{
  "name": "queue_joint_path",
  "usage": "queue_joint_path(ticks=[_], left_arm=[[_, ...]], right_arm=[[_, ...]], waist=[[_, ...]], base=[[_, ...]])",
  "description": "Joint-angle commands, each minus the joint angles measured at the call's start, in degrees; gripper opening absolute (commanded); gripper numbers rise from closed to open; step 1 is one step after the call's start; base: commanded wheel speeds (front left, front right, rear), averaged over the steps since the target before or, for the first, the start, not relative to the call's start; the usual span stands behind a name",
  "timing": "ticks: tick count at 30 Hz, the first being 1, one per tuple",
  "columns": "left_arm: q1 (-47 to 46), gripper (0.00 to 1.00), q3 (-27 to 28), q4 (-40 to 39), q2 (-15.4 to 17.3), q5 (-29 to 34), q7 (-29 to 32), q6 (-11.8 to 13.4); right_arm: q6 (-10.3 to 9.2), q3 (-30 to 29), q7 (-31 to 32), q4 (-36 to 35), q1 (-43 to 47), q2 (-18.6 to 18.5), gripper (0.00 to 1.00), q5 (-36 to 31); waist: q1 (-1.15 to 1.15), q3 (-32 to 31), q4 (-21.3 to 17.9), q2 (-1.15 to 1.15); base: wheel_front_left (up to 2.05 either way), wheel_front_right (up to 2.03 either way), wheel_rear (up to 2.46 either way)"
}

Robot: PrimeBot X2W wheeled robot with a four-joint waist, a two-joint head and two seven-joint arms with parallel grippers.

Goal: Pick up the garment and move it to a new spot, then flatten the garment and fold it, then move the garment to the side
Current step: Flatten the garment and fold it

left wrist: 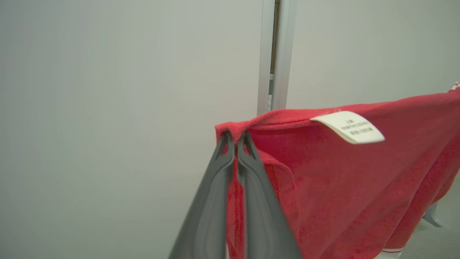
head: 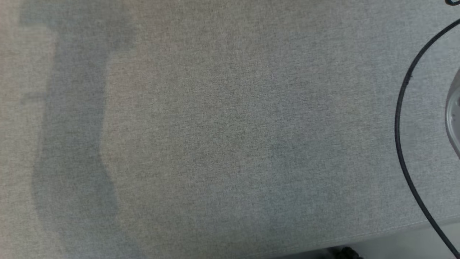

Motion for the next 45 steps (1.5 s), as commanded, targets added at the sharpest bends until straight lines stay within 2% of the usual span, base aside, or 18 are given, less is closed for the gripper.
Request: queue_joint_path(ticks=[1,6,12,14,19,22,26,31,34,36,40,45], left_arm=[[0.2,0.0,-1.2,3.2,-0.1,1.5,-3.4,-0.4],[8.1,0.0,-4.9,12.5,-0.2,0.9,-12.4,-1.3],[26.9,0.0,-5.8,15.5,-0.7,-4.7,-20.0,-1.4],[34.3,0.0,-6.9,14.1,-0.9,-6.7,-21.3,-1.4],[52.3,0.0,-8.1,8.9,-2.5,-9.7,-22.6,-1.3],[61.6,0.0,-8.6,4.2,-3.7,-11.3,-22.6,-0.1],[73.8,0.0,-9.3,-4.7,-4.4,-13.1,-21.3,2.9],[86.1,0.0,-10.7,-17.7,-4.5,-14.7,-18.0,7.6],[89.2,0.0,-12.0,-24.6,-3.6,-14.8,-14.8,9.4],[89.2,0.0,-12.7,-27.5,-3.3,-14.8,-12.6,10.4],[85.3,0.0,-12.7,-30.4,-1.9,-14.6,-8.0,12.2],[78.4,0.0,-11.6,-30.0,-0.7,-14.1,-2.0,15.2]], right_arm=[[0.0,2.8,-1.5,2.6,1.9,-0.1,0.0,1.7],[0.01,11.9,-5.2,3.8,13.7,-0.3,0.0,7.9],[0.01,18.4,-6.6,-5.3,38.4,-0.2,0.0,14.6],[-0.11,18.7,-6.0,-9.2,47.7,-1.0,0.0,15.9],[-0.2,17.3,-2.6,-21.1,70.7,-5.7,0.0,19.3],[-0.18,15.8,-0.4,-27.6,81.8,-8.2,0.0,20.4],[-0.05,11.7,1.5,-34.3,95.5,-9.8,0.0,21.2],[-0.03,6.2,3.7,-44.4,111.0,-8.6,0.0,21.0],[0.0,3.1,5.4,-49.5,114.2,-6.3,0.0,20.2],[0.0,1.2,6.9,-50.2,113.8,-5.1,0.0,18.4],[0.01,-1.4,11.5,-51.1,108.7,-2.5,0.0,14.2],[0.01,-4.6,17.8,-49.6,99.7,-0.6,0.0,8.3]], waist=[[-0.01,5.8,-0.4,0.0],[-0.01,3.4,-1.0,0.0],[-0.01,-1.3,-2.2,0.0],[-0.01,-4.2,-1.8,0.0],[-0.01,-12.0,-0.1,0.0],[-0.01,-16.2,0.8,0.0],[-0.01,-20.4,2.8,0.0],[-0.01,-21.2,5.0,0.0],[-0.01,-19.8,5.2,0.0],[-0.01,-18.9,5.2,0.0],[-0.01,-16.9,5.2,0.0],[-0.01,-14.4,5.0,0.0]], base=[[0.0,0.0,0.0],[0.0,0.0,0.0],[0.0,0.0,0.0],[0.0,0.0,0.0],[0.0,0.0,0.0],[0.0,0.0,0.0],[0.0,0.0,0.0],[0.0,0.0,0.0],[0.0,0.0,0.0],[0.0,0.0,0.0],[0.0,0.0,0.0],[0.0,0.0,0.0]])
